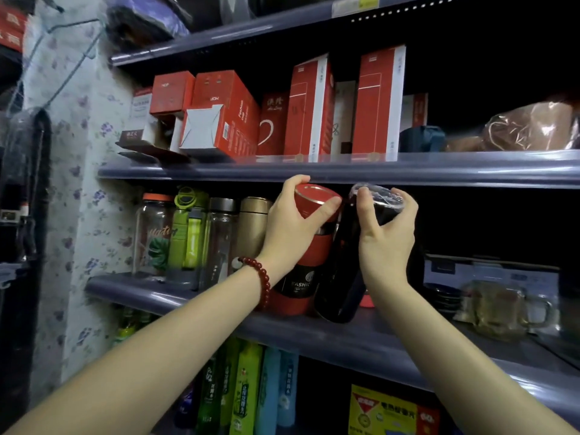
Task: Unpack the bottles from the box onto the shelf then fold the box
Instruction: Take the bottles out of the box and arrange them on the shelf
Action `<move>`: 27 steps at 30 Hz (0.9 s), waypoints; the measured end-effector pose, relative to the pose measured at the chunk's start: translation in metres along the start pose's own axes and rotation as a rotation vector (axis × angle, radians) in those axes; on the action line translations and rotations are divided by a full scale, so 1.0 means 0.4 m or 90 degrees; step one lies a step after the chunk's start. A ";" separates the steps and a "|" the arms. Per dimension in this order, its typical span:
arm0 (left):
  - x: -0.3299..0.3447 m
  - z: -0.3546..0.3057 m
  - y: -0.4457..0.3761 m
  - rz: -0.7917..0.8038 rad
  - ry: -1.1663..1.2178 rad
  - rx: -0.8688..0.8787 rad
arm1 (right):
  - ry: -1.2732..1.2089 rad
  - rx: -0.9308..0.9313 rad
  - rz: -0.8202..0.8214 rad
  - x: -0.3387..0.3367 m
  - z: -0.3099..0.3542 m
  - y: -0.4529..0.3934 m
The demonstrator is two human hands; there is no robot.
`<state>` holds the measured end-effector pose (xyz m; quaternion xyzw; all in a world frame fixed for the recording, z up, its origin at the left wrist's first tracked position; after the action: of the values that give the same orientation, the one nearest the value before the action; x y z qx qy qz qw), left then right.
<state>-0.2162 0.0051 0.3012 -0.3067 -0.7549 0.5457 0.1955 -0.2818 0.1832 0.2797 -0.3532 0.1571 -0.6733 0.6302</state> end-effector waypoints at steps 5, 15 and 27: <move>0.037 0.027 -0.029 0.027 0.037 -0.032 | 0.044 0.048 0.012 -0.001 -0.042 -0.056; 0.086 0.106 0.003 0.091 0.033 -0.064 | 0.064 0.122 0.033 -0.023 -0.123 -0.116; 0.094 0.220 -0.039 0.077 0.076 -0.145 | 0.124 0.105 0.168 0.054 -0.168 -0.124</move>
<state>-0.3033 -0.0350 0.2857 -0.4037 -0.7790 0.4484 0.1708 -0.3626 0.1546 0.2710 -0.2101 0.2068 -0.6264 0.7216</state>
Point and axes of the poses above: each hand's wrist, its own y-axis away from the middle knuckle, its own x-axis out of the palm, z = x × y, the point moved 10 cm from there along -y, towards the middle knuckle, and after that the axes turned 10 degrees about x, right-handed, at the moved point
